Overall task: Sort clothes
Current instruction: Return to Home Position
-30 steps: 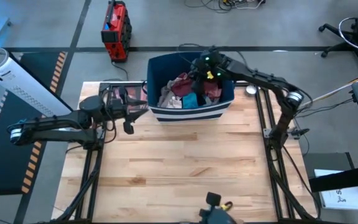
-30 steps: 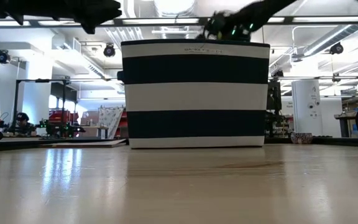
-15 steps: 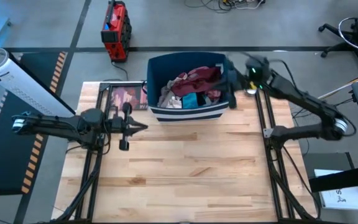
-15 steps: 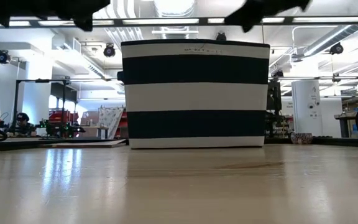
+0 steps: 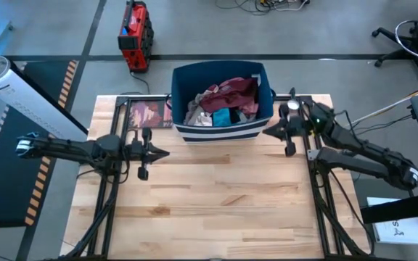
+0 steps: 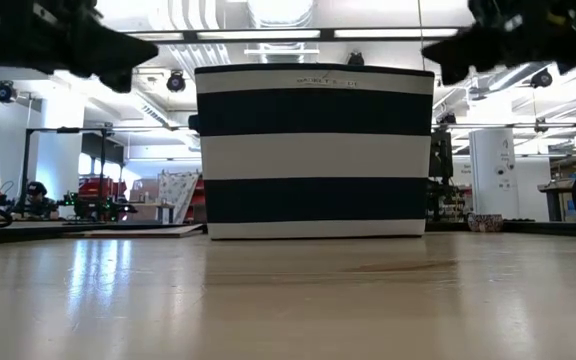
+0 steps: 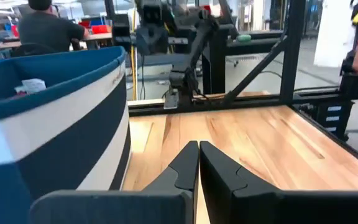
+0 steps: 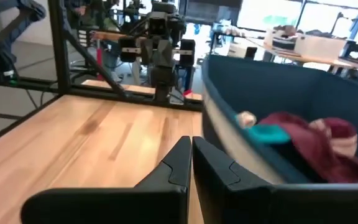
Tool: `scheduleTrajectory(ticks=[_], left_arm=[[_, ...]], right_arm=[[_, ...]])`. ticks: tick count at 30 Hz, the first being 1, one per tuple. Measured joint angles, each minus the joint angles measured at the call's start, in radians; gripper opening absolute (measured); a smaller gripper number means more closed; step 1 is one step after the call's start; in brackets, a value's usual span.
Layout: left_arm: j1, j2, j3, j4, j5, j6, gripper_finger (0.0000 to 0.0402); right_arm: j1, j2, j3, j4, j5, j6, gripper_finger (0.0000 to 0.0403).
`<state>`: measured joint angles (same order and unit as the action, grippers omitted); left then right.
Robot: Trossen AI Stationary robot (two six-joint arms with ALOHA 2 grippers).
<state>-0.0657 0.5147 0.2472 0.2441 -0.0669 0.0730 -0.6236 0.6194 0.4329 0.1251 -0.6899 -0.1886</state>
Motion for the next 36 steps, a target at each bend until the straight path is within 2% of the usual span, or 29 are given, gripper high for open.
scheduleTrajectory(ticks=[6,12,17,21,24,26,30,33,36], left_arm=[[-0.001,-0.178,-0.095,-0.008,0.000,-0.036,0.0000],[-0.006,-0.363,-0.179,-0.067,-0.001,-0.057,0.0000],[-0.006,-0.485,-0.198,-0.158,-0.003,-0.058,0.0000],[-0.009,-0.515,-0.198,-0.220,-0.004,-0.065,0.0000],[-0.010,-0.515,-0.198,-0.281,-0.048,-0.094,0.0000],[-0.010,-0.515,-0.204,-0.296,-0.062,-0.115,0.0000],[-0.010,-0.515,-0.217,-0.253,-0.092,-0.099,0.0000],[-0.009,-0.515,-0.220,-0.229,-0.127,-0.075,0.0000],[-0.009,-0.515,-0.222,-0.226,-0.143,-0.074,0.0000]], right_arm=[[0.000,-0.149,-0.158,0.015,0.001,0.000,0.0000],[0.000,-0.408,-0.290,0.012,0.009,0.065,0.0000],[-0.001,-0.618,-0.356,-0.039,0.010,0.119,0.0000],[-0.003,-0.617,-0.354,-0.129,0.009,0.128,0.0000],[-0.003,-0.619,-0.332,-0.200,0.024,0.116,0.0000],[-0.003,-0.617,-0.330,-0.196,0.063,0.125,0.0000],[0.004,-0.618,-0.386,-0.037,0.250,0.192,0.0000],[0.016,-0.605,-0.419,0.103,0.280,0.225,0.0000],[0.046,-0.583,-0.419,0.097,0.304,0.232,0.0000]])
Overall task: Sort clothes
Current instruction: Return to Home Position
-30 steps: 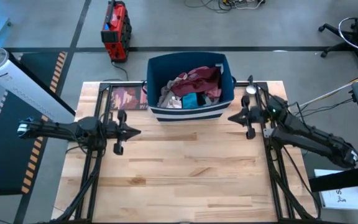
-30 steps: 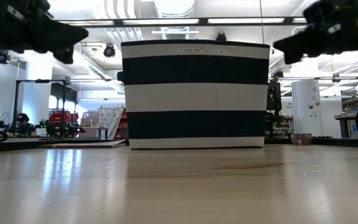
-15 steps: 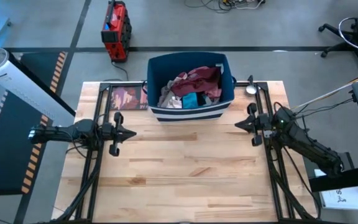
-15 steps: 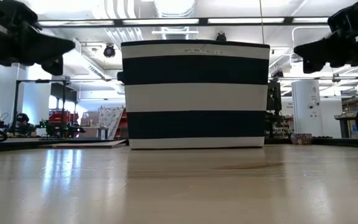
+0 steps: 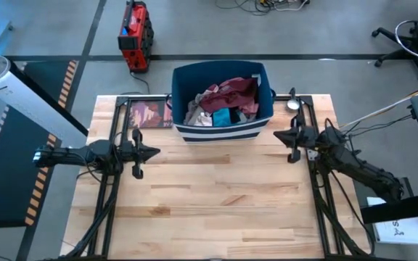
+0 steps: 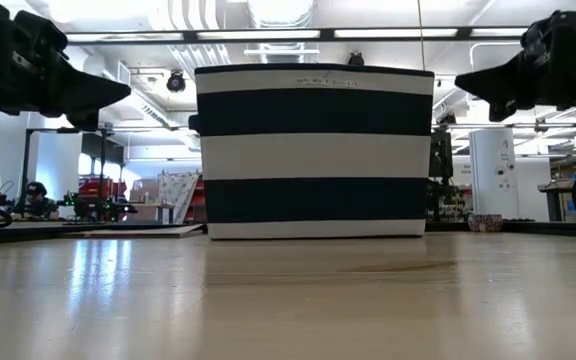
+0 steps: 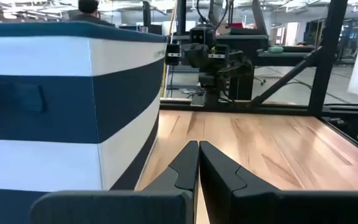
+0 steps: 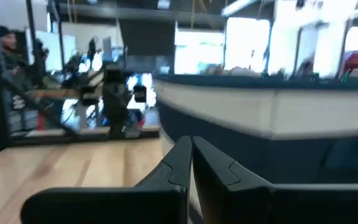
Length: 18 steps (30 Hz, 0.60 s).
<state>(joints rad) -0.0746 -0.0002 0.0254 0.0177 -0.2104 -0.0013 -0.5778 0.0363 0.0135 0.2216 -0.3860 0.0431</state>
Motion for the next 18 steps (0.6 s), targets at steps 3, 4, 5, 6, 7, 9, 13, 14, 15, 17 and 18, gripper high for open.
scheduleTrajectory(ticks=[3,4,5,6,7,9,13,14,15,17,18], left_arm=[[0.000,0.000,0.000,0.000,-0.014,0.000,0.0000],[0.000,0.000,0.000,0.000,-0.017,0.000,0.0000],[0.000,0.000,0.000,0.001,-0.019,0.000,0.0000],[0.000,0.000,0.000,0.002,-0.020,0.000,0.0000],[0.000,0.000,0.000,0.002,-0.025,0.000,0.0000],[0.000,0.000,0.000,0.004,-0.050,0.000,0.0000],[0.000,0.000,0.000,0.007,-0.092,0.012,0.0000],[0.000,0.000,0.000,0.007,-0.095,0.014,0.0000],[0.000,0.000,0.000,0.007,-0.096,0.014,0.0000],[0.000,0.000,0.000,0.007,-0.097,0.014,0.0000],[0.000,0.000,0.000,0.007,-0.097,0.015,0.0000]], right_arm=[[0.048,0.000,0.000,0.010,0.040,-0.006,0.0000],[0.066,0.002,0.000,0.010,0.063,-0.010,0.0000],[0.085,0.005,0.000,-0.002,0.087,-0.014,0.0000],[0.104,0.006,0.000,-0.004,0.111,-0.021,0.0000],[0.123,0.006,0.000,-0.001,0.136,-0.035,0.0000],[0.161,0.004,-0.001,0.006,0.187,-0.049,0.0000],[0.228,0.006,-0.001,0.002,0.256,-0.068,0.0000],[0.242,0.007,-0.001,-0.001,0.268,-0.074,0.0000],[0.255,0.008,-0.001,-0.009,0.281,-0.082,0.0000],[0.275,0.013,-0.001,-0.014,0.299,-0.093,0.0000],[0.283,0.013,-0.001,-0.017,0.311,-0.096,0.0000]])
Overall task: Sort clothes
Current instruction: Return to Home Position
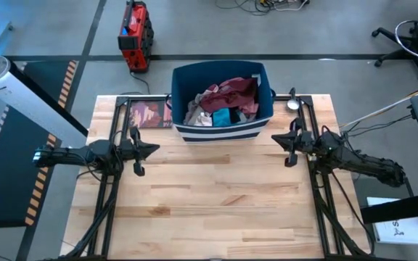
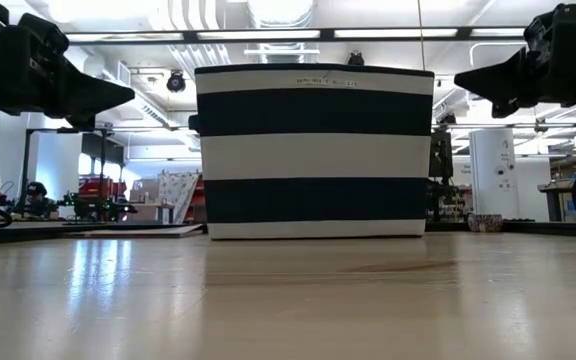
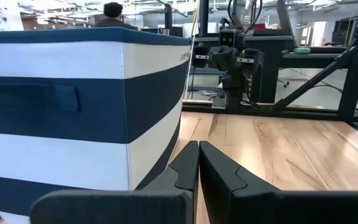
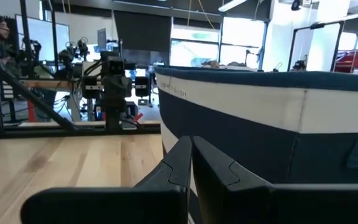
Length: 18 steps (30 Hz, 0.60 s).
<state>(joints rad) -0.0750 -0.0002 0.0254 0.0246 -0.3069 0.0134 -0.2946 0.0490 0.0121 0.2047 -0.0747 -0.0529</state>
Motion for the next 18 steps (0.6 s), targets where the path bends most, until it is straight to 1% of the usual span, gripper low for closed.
scheduleTrajectory(ticks=[3,10,15,18], left_arm=[[0.000,0.000,0.000,0.000,-0.001,0.003,0.0000],[0.000,0.000,0.000,0.046,-0.005,0.046,0.0000],[0.001,0.000,0.003,0.043,-0.060,0.049,0.0000],[0.001,0.000,0.003,0.041,-0.063,0.052,0.0000]], right_arm=[[0.019,0.000,0.000,-0.018,0.027,0.008,0.0000],[0.061,0.000,0.000,-0.008,0.046,0.017,0.0000],[0.116,0.001,-0.001,0.024,0.050,0.020,0.0000],[0.140,0.005,-0.001,0.052,0.050,0.030,0.0000]])
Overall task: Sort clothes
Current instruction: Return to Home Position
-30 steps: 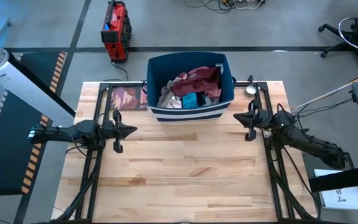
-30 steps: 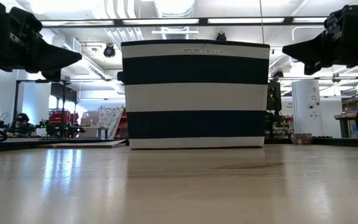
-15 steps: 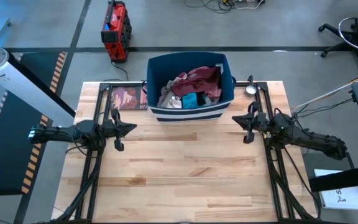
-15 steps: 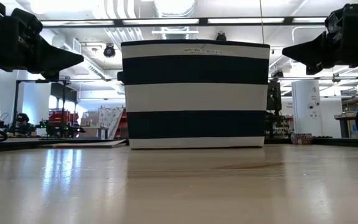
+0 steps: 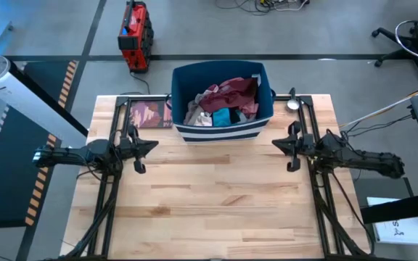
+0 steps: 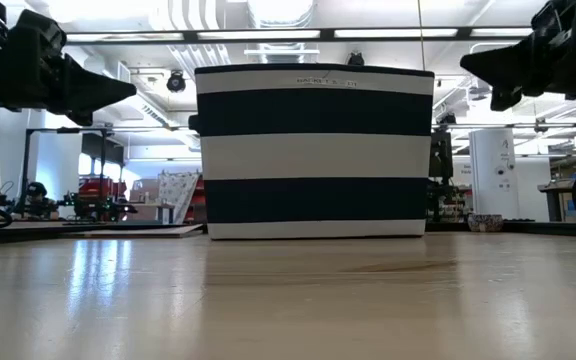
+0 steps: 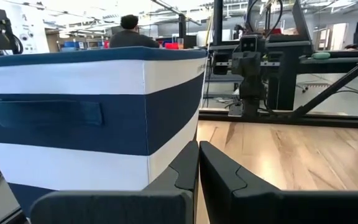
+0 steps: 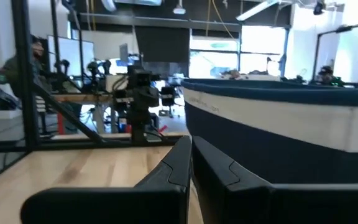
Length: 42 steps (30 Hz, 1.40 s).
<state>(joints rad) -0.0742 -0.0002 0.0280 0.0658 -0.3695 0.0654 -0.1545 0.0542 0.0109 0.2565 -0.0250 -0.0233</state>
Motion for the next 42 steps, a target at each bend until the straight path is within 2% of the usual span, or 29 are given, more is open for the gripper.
scheduleTrajectory(ticks=[5,11,17,23,29,35,42], left_arm=[[0.000,0.000,0.000,-0.002,-0.013,0.001,0.0000],[-0.001,0.000,0.000,-0.002,-0.050,0.005,0.0000],[-0.001,0.000,0.001,-0.032,-0.065,-0.011,0.0000],[-0.001,0.000,0.002,-0.047,-0.068,-0.030,0.0000],[-0.001,0.000,0.002,-0.049,-0.068,-0.026,0.0000],[-0.001,0.002,0.003,-0.053,-0.022,-0.042,0.0000],[-0.001,0.005,0.004,-0.059,-0.005,-0.049,0.0000]], right_arm=[[0.013,0.049,0.000,0.046,0.014,0.022,0.0000],[0.013,0.165,0.000,0.112,0.034,0.050,0.0000],[0.013,0.243,0.000,0.220,0.027,-0.020,0.0000],[0.013,0.177,0.000,0.198,0.047,-0.089,0.0000],[0.013,0.065,-0.001,0.027,0.131,-0.093,0.0000],[0.013,-0.007,-0.001,-0.137,0.130,-0.070,0.0000],[0.013,-0.023,-0.001,-0.173,0.131,-0.046,0.0000]])
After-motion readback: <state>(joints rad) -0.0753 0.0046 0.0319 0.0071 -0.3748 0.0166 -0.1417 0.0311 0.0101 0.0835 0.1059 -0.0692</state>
